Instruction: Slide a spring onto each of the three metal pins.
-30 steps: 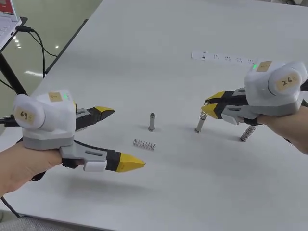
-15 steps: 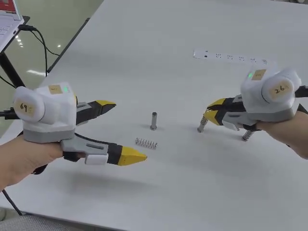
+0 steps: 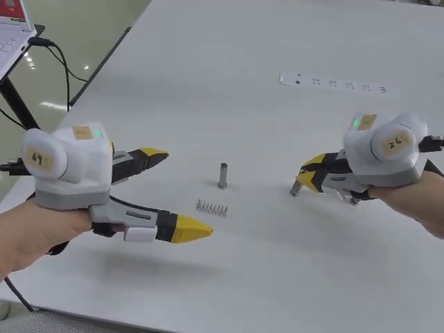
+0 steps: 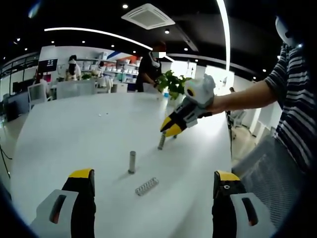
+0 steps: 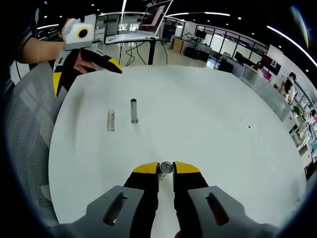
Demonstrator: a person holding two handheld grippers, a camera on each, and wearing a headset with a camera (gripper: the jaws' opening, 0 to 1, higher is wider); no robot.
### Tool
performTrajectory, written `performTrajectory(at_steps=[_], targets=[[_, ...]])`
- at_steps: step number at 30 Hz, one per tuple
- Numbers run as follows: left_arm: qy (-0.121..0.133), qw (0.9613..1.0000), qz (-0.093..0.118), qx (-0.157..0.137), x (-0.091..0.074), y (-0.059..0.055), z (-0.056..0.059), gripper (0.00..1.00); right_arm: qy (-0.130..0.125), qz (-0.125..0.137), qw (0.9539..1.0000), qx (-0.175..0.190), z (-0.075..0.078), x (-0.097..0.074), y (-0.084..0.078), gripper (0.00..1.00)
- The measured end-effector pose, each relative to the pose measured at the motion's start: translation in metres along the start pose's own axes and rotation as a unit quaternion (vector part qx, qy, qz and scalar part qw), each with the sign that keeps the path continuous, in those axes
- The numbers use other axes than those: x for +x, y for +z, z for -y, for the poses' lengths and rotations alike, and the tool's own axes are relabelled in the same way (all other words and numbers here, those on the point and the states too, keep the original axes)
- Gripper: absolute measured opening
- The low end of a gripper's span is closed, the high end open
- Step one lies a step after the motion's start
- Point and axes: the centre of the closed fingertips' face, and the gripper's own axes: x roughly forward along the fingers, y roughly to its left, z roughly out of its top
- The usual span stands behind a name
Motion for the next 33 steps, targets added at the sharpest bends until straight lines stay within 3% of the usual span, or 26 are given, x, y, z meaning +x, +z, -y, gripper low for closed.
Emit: performTrajectory(at_steps=[7,18,25,33], targets=[[0.001,1.0000,0.001,-0.002,0.000,0.000,-0.001,0.97,0.002,-0.010,0.9999,0.007,0.001,0.003,-0.010,0.08],[-0.004,1.0000,0.000,-0.003,0.003,0.000,0.003,0.97,0.006,-0.011,0.9996,0.026,0.001,0.004,-0.010,0.08],[-0.006,1.0000,0.001,-0.002,0.004,0.000,0.006,0.97,-0.007,-0.013,0.9993,0.034,0.004,0.003,-0.012,0.12],[-0.005,1.0000,0.002,-0.003,0.004,0.001,0.006,0.97,-0.010,0.006,0.9983,0.057,0.006,-0.003,-0.008,0.17]])
